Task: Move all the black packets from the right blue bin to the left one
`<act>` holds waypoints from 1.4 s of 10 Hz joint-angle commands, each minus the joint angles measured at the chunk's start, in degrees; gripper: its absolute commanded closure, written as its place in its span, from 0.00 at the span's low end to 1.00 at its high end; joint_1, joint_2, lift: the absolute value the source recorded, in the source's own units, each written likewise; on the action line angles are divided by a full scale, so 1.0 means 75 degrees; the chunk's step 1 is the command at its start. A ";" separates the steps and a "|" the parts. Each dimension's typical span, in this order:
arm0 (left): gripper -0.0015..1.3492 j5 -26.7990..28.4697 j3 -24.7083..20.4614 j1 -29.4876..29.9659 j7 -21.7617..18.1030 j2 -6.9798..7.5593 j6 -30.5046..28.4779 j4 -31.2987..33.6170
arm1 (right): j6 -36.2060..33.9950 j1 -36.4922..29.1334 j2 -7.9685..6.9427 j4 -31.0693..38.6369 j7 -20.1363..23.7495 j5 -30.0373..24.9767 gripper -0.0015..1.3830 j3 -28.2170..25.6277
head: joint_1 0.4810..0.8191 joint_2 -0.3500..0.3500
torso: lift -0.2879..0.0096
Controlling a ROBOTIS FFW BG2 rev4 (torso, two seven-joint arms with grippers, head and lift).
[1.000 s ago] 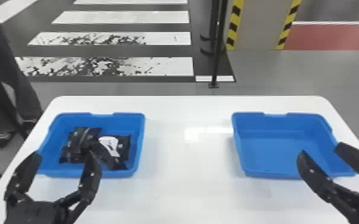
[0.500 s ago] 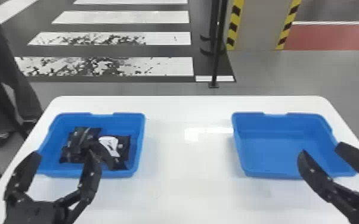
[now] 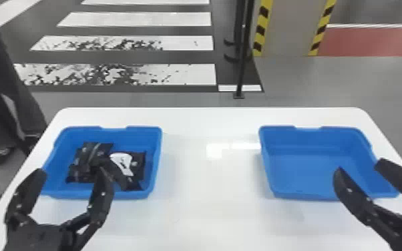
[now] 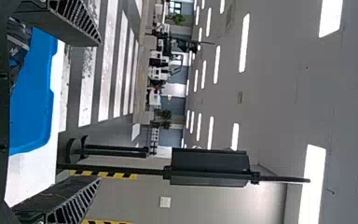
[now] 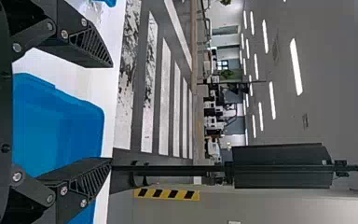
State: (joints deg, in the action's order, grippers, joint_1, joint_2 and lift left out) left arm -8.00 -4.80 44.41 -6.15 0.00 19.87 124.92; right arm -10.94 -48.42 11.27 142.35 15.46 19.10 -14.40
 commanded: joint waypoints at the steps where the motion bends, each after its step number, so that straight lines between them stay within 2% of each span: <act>1: 0.00 0.0000 0.0000 -0.0015 0.0000 -0.0020 -0.0005 -0.0016 | -0.0004 0.0025 -0.0003 -0.0014 0.0001 -0.0003 0.25 0.0000 | 0.63 0.52 | 0.50; 14: 0.00 -0.0091 0.0046 0.0003 -0.0047 -0.0020 -0.0098 0.0003 | 0.0109 0.0044 -0.0003 -0.0033 0.0001 0.0119 0.25 -0.0031 | 0.63 0.51 | 0.50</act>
State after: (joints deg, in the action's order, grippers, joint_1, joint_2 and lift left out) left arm -8.68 -4.45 44.43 -6.52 0.00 19.10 124.93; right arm -10.16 -48.09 11.18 142.06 15.46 20.00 -14.61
